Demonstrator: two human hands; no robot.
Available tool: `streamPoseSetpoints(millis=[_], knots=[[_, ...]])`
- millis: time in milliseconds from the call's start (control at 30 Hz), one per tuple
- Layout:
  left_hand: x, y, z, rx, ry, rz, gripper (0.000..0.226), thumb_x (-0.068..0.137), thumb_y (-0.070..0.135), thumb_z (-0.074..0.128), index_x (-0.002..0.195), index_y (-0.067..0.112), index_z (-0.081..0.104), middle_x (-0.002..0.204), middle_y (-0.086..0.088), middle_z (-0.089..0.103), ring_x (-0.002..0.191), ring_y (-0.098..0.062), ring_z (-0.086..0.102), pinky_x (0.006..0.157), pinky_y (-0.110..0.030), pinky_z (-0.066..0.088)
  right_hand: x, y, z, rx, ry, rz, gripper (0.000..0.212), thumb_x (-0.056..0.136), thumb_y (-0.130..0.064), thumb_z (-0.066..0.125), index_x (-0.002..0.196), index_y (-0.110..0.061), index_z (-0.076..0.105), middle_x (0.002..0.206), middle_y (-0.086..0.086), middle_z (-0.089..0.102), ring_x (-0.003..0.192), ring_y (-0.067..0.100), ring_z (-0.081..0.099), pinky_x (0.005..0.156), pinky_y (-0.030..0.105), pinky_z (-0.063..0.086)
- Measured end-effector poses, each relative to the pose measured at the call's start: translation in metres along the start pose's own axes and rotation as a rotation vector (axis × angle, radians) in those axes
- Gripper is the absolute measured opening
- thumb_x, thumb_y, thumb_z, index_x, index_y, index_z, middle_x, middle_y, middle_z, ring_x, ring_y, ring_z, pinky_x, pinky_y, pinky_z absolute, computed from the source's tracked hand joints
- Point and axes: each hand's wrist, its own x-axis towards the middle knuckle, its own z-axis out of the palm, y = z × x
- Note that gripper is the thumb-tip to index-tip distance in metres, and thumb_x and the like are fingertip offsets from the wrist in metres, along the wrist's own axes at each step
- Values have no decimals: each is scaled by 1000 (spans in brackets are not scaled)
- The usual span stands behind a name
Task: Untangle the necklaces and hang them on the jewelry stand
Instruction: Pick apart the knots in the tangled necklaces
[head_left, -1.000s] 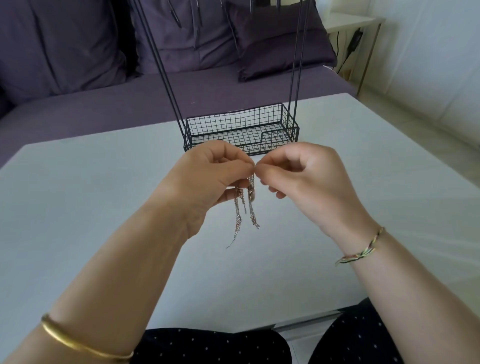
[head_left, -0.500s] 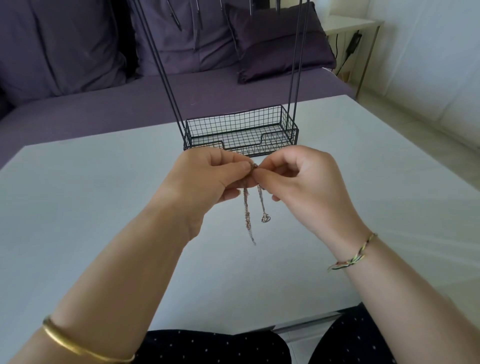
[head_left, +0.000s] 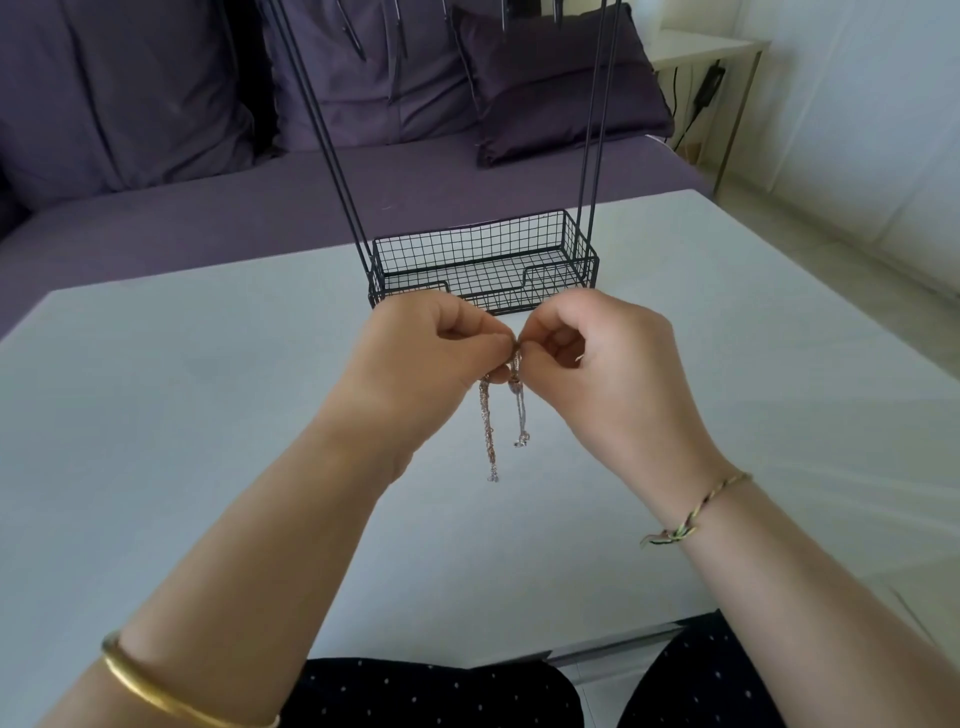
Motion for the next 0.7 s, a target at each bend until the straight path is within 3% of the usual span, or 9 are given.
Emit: streamPoseSetpoints(millis=[100,300,367,433,533,600,700], knots=[[0,0,2,25,11,11,19,81,7,66,67,19,68,59,7,69,53,5,57,57,-9,48,1,0,1,-110,-12,-61,4,71,-16,62,69,-12,61,62,-5,57,62,19,54,56,38,48],[-1,0,4,46,18,-8,16,82,9,65,70,19,67,59,11,65,53,5,55,56,-12,48,3,-1,1,-188,-11,-78,15,70,-22,68,67,-13,56,62,-4,56,60,19,52,53,37,46],[0,1,5,63,31,-13,15,83,10,64,72,20,65,63,9,65,57,0,56,59,-15,50,3,-1,1,-126,-14,-52,13,68,-21,66,64,-13,56,58,-4,55,58,17,51,52,36,46],[-1,2,5,69,16,-25,14,84,11,63,74,20,65,68,6,67,68,-8,62,72,-24,54,3,-1,-1,-57,-16,-16,9,68,-16,64,64,-12,57,55,-4,55,55,15,50,51,32,44],[-4,6,6,83,-45,-46,10,85,14,64,76,19,65,75,1,71,86,-22,66,82,-38,53,6,0,-7,43,-31,46,7,69,-6,63,64,-8,59,51,-6,50,51,8,45,45,15,35],[-4,7,7,74,-42,-32,10,86,15,63,76,18,64,74,1,71,86,-24,66,82,-40,53,6,0,-8,141,-46,114,7,69,-7,63,63,-7,59,50,-7,48,47,6,42,45,13,33],[-2,7,9,-32,-10,-39,12,88,10,59,78,15,61,70,0,69,73,-18,65,81,-39,53,7,-1,-7,392,-64,282,10,69,-11,58,58,-10,57,49,-4,51,48,11,45,48,23,39]])
